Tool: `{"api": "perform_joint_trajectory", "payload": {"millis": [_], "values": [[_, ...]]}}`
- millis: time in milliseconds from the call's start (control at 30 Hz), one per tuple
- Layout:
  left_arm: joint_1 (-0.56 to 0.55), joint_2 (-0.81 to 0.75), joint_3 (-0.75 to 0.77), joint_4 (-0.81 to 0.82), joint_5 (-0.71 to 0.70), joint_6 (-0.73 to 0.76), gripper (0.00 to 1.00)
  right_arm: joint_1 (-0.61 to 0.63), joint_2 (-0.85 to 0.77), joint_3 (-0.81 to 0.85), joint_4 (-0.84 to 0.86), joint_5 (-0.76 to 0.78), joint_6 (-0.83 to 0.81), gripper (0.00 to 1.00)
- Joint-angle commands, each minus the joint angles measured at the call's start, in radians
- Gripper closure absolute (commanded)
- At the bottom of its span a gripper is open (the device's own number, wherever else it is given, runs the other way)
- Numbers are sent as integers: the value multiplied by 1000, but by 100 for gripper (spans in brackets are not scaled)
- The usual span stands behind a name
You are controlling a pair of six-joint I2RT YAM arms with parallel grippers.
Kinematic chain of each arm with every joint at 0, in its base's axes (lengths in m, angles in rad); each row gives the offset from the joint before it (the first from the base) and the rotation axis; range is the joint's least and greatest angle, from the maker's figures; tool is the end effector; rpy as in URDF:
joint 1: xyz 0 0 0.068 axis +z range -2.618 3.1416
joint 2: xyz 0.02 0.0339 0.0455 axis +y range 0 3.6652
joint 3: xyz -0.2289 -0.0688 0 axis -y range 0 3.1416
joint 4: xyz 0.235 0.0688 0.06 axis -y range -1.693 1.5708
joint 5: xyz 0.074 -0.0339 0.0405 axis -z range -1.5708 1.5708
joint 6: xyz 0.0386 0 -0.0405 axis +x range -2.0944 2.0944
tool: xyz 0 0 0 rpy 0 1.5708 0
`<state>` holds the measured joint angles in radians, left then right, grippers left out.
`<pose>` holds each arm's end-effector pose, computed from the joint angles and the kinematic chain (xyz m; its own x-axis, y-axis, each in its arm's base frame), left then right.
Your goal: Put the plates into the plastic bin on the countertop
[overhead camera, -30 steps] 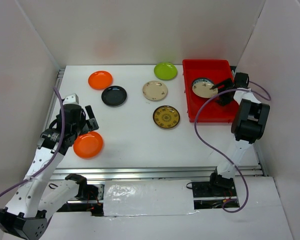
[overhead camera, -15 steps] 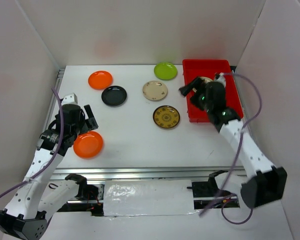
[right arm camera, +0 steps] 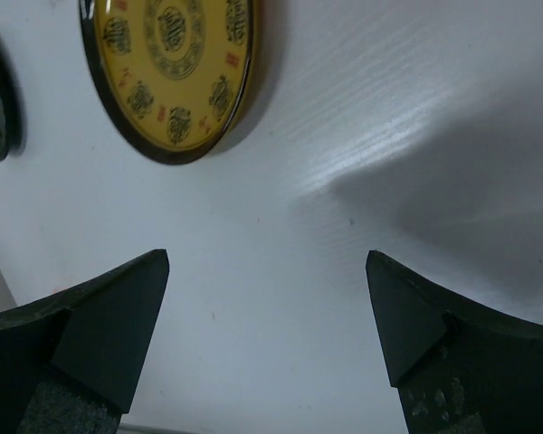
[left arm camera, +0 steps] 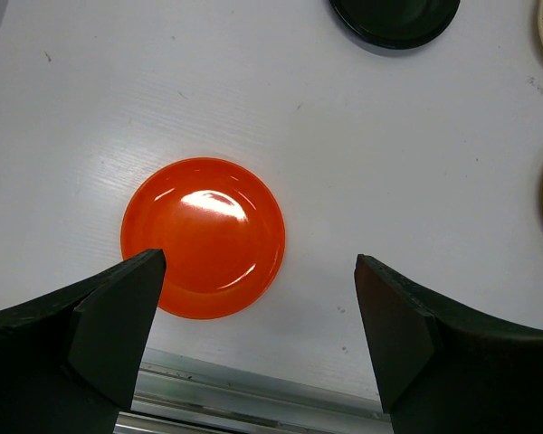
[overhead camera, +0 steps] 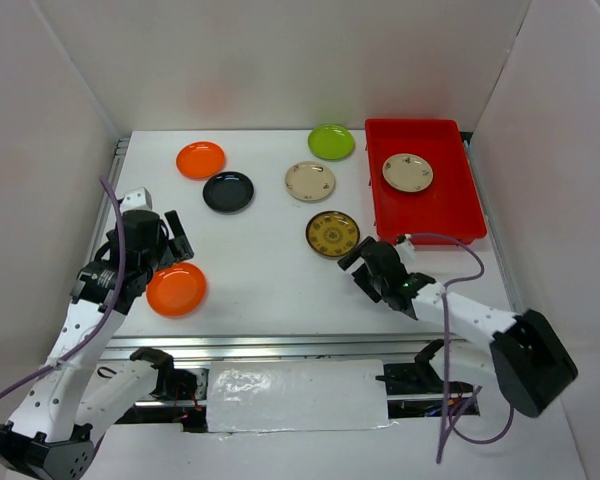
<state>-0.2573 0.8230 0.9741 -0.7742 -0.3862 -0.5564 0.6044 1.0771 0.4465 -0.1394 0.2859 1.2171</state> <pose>0.1746 -0.0309 0.3120 -0.4475 -0.3881 -0.8057 -0.3491 0.9052 -0.2422 0.1843 0.1140 0.1477 -0.5536 0.7115 -0.4328 0.4062 0.6844 0.6055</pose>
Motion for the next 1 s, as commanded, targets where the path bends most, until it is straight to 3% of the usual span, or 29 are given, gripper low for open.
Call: {"api": "perform_joint_trajectory", "payload": {"millis": [0,200,367,500,533,600,700,967], "values": [[3,-13,0,29,10,1,1,-60,146,50,217,-28,48,3],[3,-10,-2,39,33,13,1,-138,406,156,282,-122,33,9],[1,-15,-2,39,38,15,1,-147,538,245,264,-134,71,21],[3,-27,-5,41,36,15,1,-146,567,248,265,-122,90,53],[1,-27,-5,39,33,15,1,-140,561,244,265,-117,107,71],[1,-28,-2,39,33,13,1,-138,544,233,261,-111,119,93],[1,-33,-3,38,30,15,1,-121,524,238,247,-96,119,100],[3,-42,-5,38,26,10,1,-58,279,287,158,-50,79,100]]}}
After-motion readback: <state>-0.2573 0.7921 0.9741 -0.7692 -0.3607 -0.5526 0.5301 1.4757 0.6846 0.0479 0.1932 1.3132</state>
